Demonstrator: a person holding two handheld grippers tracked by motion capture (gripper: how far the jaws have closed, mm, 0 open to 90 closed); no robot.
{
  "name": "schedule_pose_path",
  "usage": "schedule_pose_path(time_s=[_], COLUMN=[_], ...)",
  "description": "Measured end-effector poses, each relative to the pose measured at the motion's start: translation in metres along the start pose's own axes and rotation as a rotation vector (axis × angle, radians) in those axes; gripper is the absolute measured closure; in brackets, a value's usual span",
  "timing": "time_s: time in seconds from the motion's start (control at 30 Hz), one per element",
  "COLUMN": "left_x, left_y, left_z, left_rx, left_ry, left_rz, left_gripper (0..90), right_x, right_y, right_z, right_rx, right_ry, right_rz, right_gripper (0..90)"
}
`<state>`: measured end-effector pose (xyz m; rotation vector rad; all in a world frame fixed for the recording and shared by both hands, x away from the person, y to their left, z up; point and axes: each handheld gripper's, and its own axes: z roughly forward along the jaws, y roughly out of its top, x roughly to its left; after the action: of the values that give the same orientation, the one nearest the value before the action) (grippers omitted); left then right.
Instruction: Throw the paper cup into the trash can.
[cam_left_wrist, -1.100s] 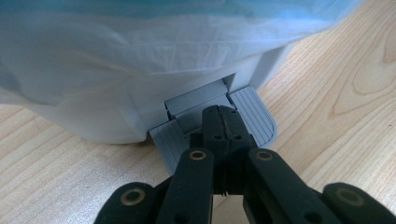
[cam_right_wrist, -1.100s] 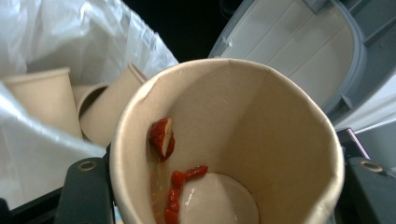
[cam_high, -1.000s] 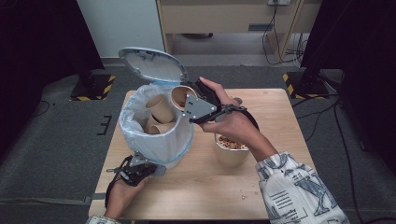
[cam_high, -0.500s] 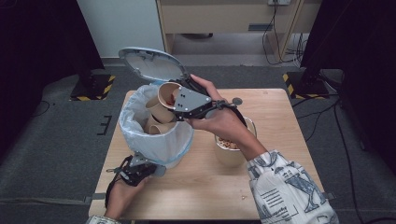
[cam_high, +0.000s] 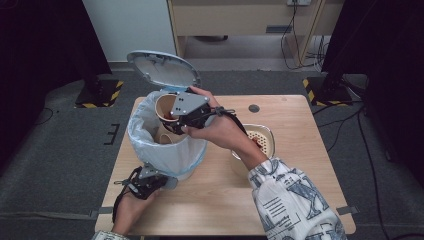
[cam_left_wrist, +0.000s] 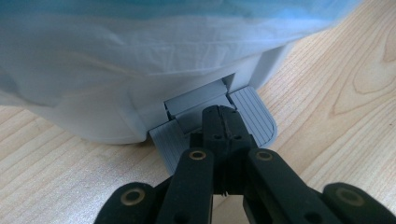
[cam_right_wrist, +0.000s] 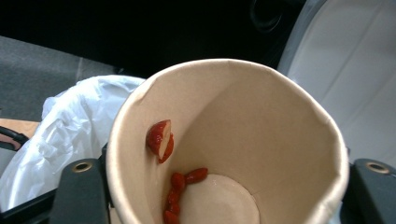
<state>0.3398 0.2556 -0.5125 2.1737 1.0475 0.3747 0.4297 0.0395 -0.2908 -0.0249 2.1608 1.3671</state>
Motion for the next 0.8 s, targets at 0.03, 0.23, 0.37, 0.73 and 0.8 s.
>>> schedule_pose_path(time_s=[0.03, 0.23, 0.37, 0.73, 0.8], left_x=[0.000, 0.000, 0.000, 0.000, 0.000], left_y=[0.000, 0.000, 0.000, 0.000, 0.000], left_z=[0.000, 0.000, 0.000, 0.000, 0.000], left_rx=[0.000, 0.000, 0.001, -0.002, -0.002], left_ry=[0.000, 0.000, 0.001, 0.001, 0.001], left_rz=[0.000, 0.002, 0.002, 0.001, 0.001], left_gripper=[89.9, 89.9, 89.9, 89.9, 89.9], right_x=[0.001, 0.002, 0.002, -0.004, -0.005], right_y=[0.000, -0.004, -0.003, -0.010, -0.013], right_z=[0.003, 0.015, 0.013, 0.002, 0.000], right_rx=[0.016, 0.118, 0.103, 0.074, 0.073], right_ry=[0.008, 0.038, 0.034, 0.014, 0.014], right_rz=[0.022, 0.153, 0.160, 0.217, 0.227], right_gripper=[25.4, 9.0, 9.1, 9.8, 9.8])
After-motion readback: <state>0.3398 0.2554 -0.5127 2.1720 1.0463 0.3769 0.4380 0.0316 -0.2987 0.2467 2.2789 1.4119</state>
